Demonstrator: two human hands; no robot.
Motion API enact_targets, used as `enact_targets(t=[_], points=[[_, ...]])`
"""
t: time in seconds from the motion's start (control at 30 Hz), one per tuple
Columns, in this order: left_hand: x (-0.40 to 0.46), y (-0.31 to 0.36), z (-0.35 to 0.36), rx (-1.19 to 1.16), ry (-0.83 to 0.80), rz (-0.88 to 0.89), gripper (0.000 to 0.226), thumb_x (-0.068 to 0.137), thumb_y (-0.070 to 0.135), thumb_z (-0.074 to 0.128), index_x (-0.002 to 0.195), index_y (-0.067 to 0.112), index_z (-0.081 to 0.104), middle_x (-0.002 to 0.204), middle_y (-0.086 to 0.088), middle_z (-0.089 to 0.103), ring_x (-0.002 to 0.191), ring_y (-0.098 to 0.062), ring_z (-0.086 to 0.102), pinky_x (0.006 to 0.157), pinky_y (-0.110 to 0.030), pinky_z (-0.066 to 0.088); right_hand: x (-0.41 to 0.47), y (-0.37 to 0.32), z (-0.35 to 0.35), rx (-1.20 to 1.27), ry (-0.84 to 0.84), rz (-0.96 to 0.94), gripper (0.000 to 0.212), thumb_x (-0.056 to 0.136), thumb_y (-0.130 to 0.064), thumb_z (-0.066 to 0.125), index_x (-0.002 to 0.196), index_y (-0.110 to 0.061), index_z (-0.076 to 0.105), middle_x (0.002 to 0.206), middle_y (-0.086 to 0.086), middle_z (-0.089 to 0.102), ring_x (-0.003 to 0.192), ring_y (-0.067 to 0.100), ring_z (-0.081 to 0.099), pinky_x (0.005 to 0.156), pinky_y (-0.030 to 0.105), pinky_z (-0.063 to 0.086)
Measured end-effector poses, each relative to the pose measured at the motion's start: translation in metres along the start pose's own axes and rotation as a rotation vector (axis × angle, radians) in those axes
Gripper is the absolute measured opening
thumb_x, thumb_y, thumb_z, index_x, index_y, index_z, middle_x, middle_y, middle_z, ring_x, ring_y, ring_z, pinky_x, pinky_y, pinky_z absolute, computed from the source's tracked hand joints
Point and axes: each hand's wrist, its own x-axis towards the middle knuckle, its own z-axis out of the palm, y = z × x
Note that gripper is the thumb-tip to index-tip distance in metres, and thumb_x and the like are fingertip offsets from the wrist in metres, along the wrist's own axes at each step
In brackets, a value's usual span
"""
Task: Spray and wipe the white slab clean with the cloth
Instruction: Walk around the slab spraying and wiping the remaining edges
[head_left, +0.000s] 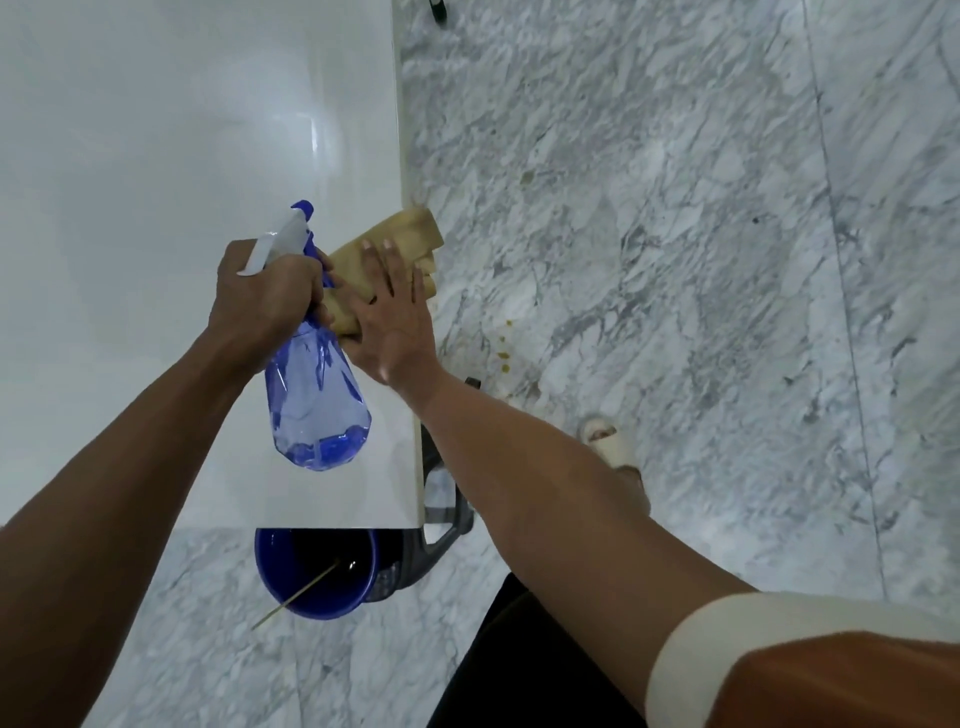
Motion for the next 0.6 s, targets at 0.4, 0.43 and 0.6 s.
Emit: enact_targets(t=[0.4,0.43,0.6], points=[[-0.083,-0.049,0.012,-0.071,0.042,-0.092,0.022,0.064,-0.001,0.047,0.078,0.005,0.063,0.102,-0.032,0.072,0.053,-0.019,0.058,0.059,-0.030,0.053,-0.130,-0.036,0.002,0.052,-0.039,-0.023,0.055,0.099,-0.053,0.038,0.151,-0.035,0.037,0.164,0.014,0.021,0.153,0.036,0.008,0.117,0.057,0.018],[-0.090,-0.054,0.011,-0.086,0.042,-0.102,0.024,0.061,0.000,0.046,0.078,0.004,0.063,0.101,-0.032,0.072,0.050,-0.019,0.057,0.060,-0.031,0.053,-0.139,-0.038,0.001,0.050,-0.044,-0.027,0.056,0.098,-0.054,0.040,0.151,-0.035,0.037,0.164,0.014,0.020,0.153,0.037,0.008,0.117,0.057,0.018],[-0.126,-0.084,0.003,-0.106,0.049,-0.119,0.027,0.063,-0.002,0.045,0.079,0.003,0.065,0.098,-0.028,0.073,0.046,-0.014,0.059,0.058,-0.031,0.058,-0.202,-0.054,-0.004,0.094,0.029,-0.051,0.054,0.099,-0.056,0.044,0.147,-0.030,0.046,0.162,0.017,0.023,0.152,0.038,0.010,0.119,0.057,0.018]])
